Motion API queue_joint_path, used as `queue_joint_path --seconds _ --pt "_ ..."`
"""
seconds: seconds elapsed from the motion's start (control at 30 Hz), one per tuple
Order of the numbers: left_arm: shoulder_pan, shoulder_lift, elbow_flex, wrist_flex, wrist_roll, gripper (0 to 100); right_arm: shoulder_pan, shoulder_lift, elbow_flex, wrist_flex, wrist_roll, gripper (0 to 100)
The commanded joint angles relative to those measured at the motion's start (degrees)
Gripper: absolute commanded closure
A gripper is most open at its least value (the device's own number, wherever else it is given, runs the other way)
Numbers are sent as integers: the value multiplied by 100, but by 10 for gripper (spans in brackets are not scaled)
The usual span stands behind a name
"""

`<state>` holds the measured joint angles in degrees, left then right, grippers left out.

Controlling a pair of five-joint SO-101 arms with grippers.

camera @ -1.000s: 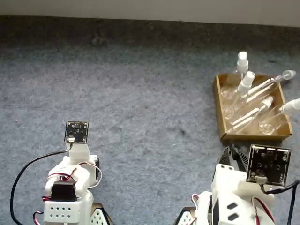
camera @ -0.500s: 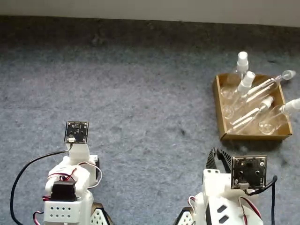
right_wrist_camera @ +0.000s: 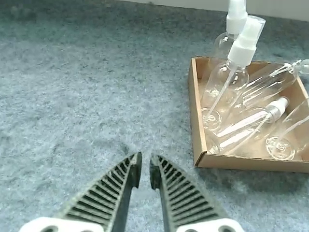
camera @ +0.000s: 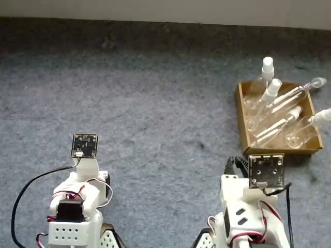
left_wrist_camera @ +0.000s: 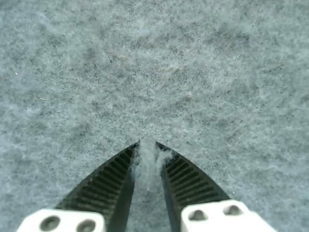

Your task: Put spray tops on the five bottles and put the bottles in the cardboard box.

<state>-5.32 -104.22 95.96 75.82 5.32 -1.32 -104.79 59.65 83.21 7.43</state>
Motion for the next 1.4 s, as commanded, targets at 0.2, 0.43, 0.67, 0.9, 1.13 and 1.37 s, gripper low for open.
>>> queue_joint_path --seconds 0.2,0.43,0.67,0.9,1.13,1.37 --pt "92 -48 110 18 -26 993 -31 -57 1938 -1244 0 978" --pt "92 -48 110 18 -26 995 -31 -57 3204 -1244 -18 978" --pt "92 -48 110 18 -18 995 -31 -57 3916 -1244 -44 978" --pt "66 -31 119 9 -35 995 -4 -31 4347 -1182 -62 978" --pt "66 -31 119 9 -35 995 -4 -40 4347 -1156 -132 982" --pt "66 -31 119 9 -35 995 92 -48 4347 -1138 -1029 983"
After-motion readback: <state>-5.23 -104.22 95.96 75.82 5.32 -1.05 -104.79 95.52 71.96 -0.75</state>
